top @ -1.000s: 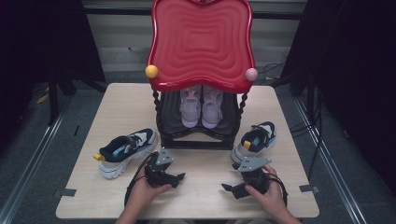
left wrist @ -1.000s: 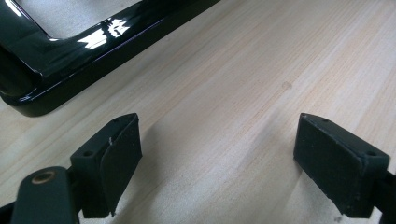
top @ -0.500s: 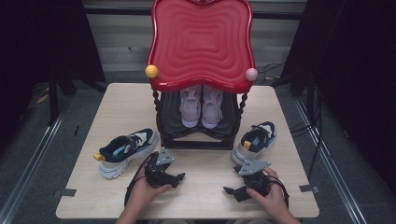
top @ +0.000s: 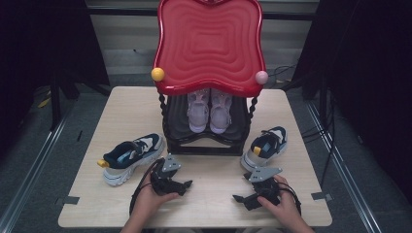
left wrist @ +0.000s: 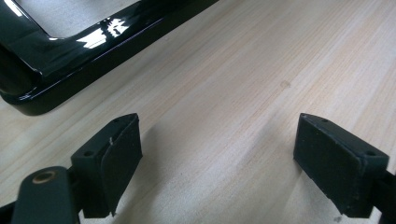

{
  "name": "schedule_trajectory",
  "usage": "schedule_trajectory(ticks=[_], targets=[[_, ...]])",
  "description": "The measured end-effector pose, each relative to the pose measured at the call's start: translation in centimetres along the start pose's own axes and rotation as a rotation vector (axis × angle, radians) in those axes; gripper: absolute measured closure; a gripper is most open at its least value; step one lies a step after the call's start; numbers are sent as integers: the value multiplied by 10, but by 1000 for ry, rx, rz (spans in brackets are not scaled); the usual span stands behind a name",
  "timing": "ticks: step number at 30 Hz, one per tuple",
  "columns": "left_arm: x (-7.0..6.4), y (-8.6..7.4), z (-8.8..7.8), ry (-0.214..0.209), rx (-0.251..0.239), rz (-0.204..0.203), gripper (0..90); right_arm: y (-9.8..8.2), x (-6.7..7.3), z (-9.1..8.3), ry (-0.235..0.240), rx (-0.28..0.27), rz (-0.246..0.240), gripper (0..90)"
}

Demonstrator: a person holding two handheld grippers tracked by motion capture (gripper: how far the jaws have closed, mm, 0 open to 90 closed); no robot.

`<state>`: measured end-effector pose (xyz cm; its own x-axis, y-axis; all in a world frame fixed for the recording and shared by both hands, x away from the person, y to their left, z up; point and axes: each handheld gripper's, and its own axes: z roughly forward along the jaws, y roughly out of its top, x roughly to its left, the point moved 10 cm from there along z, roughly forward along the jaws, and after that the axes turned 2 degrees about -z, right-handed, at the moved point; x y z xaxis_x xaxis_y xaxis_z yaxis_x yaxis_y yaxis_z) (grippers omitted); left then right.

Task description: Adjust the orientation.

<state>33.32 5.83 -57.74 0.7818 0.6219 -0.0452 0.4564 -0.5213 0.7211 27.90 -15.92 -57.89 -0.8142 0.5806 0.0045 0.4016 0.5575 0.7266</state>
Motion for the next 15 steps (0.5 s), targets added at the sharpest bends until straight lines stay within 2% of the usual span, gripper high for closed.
schedule_trajectory(ticks=[6, 10, 15], targets=[[2, 2, -5, 0, -9, -26, 165, 0, 0, 0, 0, 2, 4, 131], [5, 10, -18, 1, -23, -32, 172, 0, 0, 0, 0, 2, 2, 131], [8, 17, -34, 9, -22, -19, 180, 0, 0, 0, 0, 3, 6, 132]])
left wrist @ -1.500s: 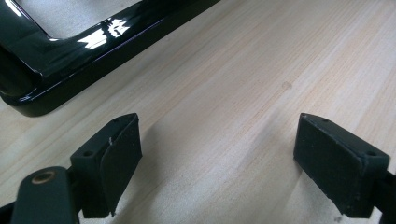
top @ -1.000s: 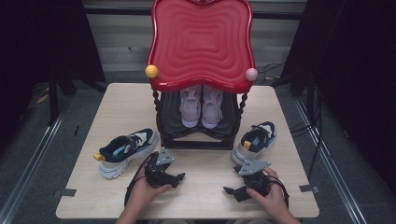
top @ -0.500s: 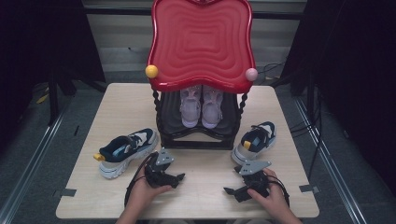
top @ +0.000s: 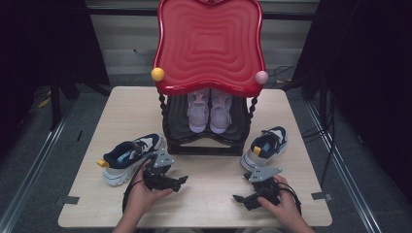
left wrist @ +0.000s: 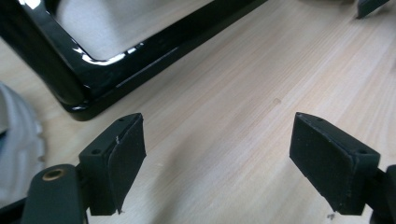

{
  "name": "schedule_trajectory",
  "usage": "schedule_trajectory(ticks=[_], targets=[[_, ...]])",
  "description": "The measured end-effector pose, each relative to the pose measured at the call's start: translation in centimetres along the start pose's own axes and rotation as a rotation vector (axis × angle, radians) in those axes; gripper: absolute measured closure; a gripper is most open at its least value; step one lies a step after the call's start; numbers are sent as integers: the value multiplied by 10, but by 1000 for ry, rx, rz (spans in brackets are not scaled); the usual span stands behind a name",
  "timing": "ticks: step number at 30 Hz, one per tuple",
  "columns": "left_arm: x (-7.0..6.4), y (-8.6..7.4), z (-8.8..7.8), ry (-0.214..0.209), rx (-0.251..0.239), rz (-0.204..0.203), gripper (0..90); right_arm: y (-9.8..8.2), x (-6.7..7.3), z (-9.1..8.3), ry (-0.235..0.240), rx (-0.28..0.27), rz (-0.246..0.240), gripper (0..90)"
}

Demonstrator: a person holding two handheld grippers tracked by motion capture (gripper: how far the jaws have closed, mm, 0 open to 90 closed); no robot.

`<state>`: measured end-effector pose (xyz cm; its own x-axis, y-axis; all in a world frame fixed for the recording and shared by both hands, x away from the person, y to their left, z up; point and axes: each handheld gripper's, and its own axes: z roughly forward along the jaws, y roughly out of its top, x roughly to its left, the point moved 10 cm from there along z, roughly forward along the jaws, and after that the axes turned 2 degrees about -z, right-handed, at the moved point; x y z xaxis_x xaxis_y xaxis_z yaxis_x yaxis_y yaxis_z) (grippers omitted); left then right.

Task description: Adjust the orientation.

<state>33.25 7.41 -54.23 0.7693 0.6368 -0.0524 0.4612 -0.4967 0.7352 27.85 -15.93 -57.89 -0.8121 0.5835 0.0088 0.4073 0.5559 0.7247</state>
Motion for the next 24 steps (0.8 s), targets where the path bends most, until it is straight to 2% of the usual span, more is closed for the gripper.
schedule_trajectory(ticks=[2, 3, 9, 14, 24], targets=[[3, 1, -8, 3, 5, 14, 181, 0, 0, 0, 0, 0, 0, 132], [6, 2, -14, 6, -9, 10, 182, 0, 0, 0, 0, 0, 1, 132], [28, 0, -41, 51, 1, -4, 199, 0, 0, 0, 0, 0, 1, 131], [36, 6, -59, 68, 7, 19, 200, 0, 0, 0, 0, 0, 0, 131], [72, 1, -87, 143, 19, -17, 225, 0, 0, 0, 0, 0, 0, 131]])
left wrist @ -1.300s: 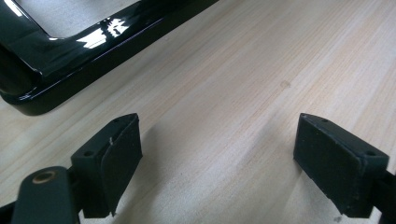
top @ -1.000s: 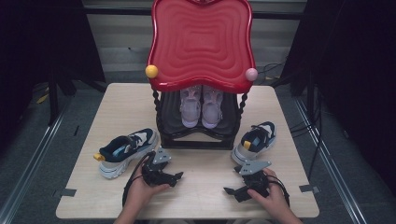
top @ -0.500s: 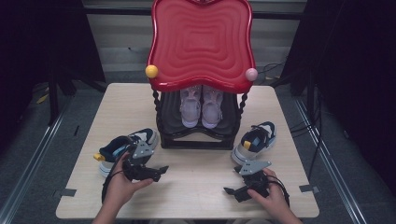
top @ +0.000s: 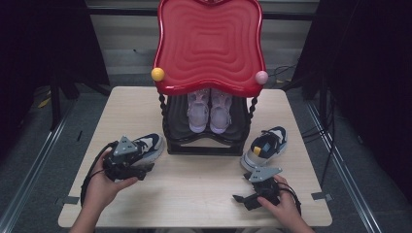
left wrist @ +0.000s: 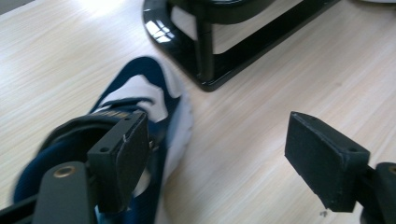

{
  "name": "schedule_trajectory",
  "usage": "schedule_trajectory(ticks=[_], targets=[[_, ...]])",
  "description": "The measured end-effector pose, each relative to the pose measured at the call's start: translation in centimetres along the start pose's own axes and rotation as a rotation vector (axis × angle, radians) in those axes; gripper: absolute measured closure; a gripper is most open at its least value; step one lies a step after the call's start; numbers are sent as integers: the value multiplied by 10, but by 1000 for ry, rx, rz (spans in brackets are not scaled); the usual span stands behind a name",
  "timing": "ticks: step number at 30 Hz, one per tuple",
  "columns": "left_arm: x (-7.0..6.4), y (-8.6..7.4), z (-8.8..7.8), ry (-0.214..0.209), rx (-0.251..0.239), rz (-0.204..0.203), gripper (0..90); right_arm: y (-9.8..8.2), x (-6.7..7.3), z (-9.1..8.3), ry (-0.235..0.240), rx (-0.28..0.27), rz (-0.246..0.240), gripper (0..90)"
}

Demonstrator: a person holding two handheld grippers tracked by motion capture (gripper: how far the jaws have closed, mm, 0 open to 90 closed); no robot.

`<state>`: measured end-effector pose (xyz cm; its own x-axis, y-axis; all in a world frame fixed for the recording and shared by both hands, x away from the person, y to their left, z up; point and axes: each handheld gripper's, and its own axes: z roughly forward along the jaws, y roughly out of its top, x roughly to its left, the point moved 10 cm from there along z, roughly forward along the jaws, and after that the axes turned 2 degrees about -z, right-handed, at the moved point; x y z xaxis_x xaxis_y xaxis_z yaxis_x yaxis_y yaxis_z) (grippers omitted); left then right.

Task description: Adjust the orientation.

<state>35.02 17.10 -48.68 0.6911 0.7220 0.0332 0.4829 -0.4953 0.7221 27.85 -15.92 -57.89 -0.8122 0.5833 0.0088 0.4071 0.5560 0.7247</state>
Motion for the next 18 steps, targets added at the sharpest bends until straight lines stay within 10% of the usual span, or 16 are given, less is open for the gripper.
schedule_trajectory(ticks=[18], targets=[[41, -32, -1, 73, 93, -4, 445, 0, 0, 0, 0, 0, 0, 131]])
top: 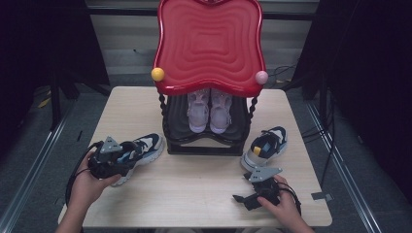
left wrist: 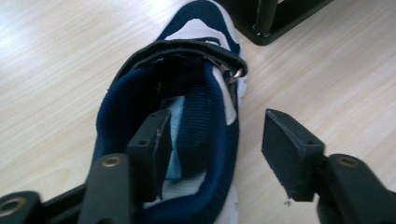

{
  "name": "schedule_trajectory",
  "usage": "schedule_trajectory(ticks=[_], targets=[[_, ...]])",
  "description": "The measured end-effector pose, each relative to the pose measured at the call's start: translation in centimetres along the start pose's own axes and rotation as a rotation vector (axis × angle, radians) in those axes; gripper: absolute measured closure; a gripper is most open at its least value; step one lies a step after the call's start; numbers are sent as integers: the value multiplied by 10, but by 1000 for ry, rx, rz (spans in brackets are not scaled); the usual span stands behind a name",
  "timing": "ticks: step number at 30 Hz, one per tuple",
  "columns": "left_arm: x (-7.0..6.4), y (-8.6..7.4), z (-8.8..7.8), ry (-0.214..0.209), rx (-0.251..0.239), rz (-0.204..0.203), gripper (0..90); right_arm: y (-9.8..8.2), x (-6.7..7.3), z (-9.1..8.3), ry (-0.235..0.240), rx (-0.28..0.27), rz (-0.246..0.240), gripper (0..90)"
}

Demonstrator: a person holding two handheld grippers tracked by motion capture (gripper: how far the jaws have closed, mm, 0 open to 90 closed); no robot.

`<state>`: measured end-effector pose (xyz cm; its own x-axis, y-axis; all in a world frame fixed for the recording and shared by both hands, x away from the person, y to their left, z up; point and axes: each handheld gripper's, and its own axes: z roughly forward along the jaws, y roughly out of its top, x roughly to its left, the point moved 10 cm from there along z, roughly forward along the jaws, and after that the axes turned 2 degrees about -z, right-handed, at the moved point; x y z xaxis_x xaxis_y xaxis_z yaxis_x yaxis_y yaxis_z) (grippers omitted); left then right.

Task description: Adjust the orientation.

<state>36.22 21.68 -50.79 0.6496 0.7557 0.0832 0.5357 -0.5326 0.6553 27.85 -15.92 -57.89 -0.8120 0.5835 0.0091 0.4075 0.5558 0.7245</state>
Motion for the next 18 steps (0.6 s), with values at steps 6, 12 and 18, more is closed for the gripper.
schedule_trajectory(ticks=[6, 12, 18], targets=[[-3, 2, 7, -21, 40, 13, 656, 0, 0, 0, 0, 0, -1, 131], [-7, 8, 13, 2, 43, -15, 778, 0, 0, 0, 0, 0, -1, 132], [-4, 20, 19, 33, 2, -116, 793, 0, 0, 0, 0, 0, 0, 132]])
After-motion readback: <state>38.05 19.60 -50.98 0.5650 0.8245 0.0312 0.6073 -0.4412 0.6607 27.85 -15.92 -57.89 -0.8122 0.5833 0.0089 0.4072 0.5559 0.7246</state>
